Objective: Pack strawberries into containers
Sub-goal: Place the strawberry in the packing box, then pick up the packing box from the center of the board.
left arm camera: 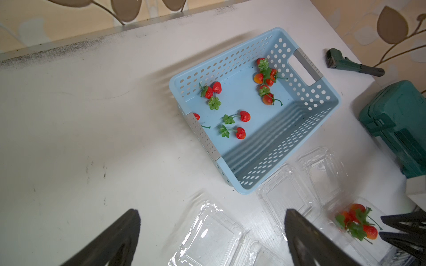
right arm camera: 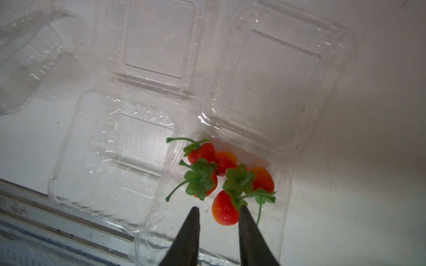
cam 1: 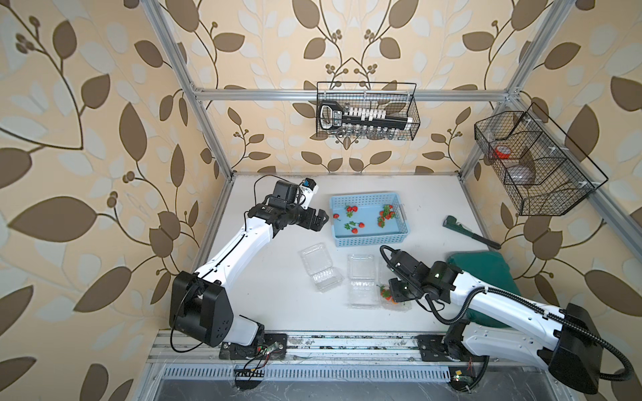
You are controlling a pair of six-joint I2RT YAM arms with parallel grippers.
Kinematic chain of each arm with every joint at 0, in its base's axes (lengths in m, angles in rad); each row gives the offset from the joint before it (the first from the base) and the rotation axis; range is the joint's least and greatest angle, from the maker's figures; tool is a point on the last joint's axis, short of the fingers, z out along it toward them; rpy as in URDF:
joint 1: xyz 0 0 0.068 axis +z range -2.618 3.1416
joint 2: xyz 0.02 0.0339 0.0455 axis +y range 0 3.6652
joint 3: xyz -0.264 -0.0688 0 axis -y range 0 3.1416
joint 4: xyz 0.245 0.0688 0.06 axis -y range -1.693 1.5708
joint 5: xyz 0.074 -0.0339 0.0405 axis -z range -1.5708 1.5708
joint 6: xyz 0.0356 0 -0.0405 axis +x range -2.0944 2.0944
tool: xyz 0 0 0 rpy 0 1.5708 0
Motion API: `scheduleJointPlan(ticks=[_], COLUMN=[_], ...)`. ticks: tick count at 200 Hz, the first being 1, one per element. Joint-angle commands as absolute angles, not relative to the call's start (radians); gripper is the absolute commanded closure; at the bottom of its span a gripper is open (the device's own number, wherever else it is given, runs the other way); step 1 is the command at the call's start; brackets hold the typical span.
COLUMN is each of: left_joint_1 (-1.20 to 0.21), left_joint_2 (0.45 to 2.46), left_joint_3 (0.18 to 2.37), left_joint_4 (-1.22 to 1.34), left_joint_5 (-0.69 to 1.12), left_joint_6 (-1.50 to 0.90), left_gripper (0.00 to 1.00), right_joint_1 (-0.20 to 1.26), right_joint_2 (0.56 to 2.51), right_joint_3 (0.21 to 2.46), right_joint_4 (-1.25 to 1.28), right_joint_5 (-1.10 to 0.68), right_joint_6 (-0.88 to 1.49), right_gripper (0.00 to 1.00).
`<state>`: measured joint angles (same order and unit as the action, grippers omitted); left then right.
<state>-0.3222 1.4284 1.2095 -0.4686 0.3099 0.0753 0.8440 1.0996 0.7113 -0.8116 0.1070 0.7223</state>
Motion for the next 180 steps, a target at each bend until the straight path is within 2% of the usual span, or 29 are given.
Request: scheduleJointPlan(ticks=[1, 37, 86, 128, 180], left_joint_1=[-0.331, -0.331, -0.331, -0.336, -0.339], left_joint_2=[1.416, 1.419, 1.414, 1.418, 1.425], left_joint_3=[1.224, 1.224, 1.224, 1.220, 1.226], left_joint_4=[-0.462, -0.460, -0.459, -0.454, -0.460], left_joint_5=[0.333, 0.339, 0.342, 0.345, 0.341], left_joint_6=[0.078, 0.075, 0.073, 0.071, 0.074], left_gripper=[0.01, 0.01, 0.01, 0.01, 0.01], right_joint_1=[0.850, 0.808, 0.625, 0.621, 0.620], right_joint_2=[1.083, 0.980, 0.926, 0.977, 0.969], right_joint_3=[0.718, 0.767, 0.657, 0.607, 0.546], right_joint_4=[-0.864, -0.940, -0.886, -0.852, -0.830], right_joint_5=[0.172, 0.263, 0.078, -0.005, -0.024], right_joint_6=[0.782, 0.834, 0.818, 0.819, 0.840], right_gripper=[0.64, 0.58, 0.58, 0.59, 0.63])
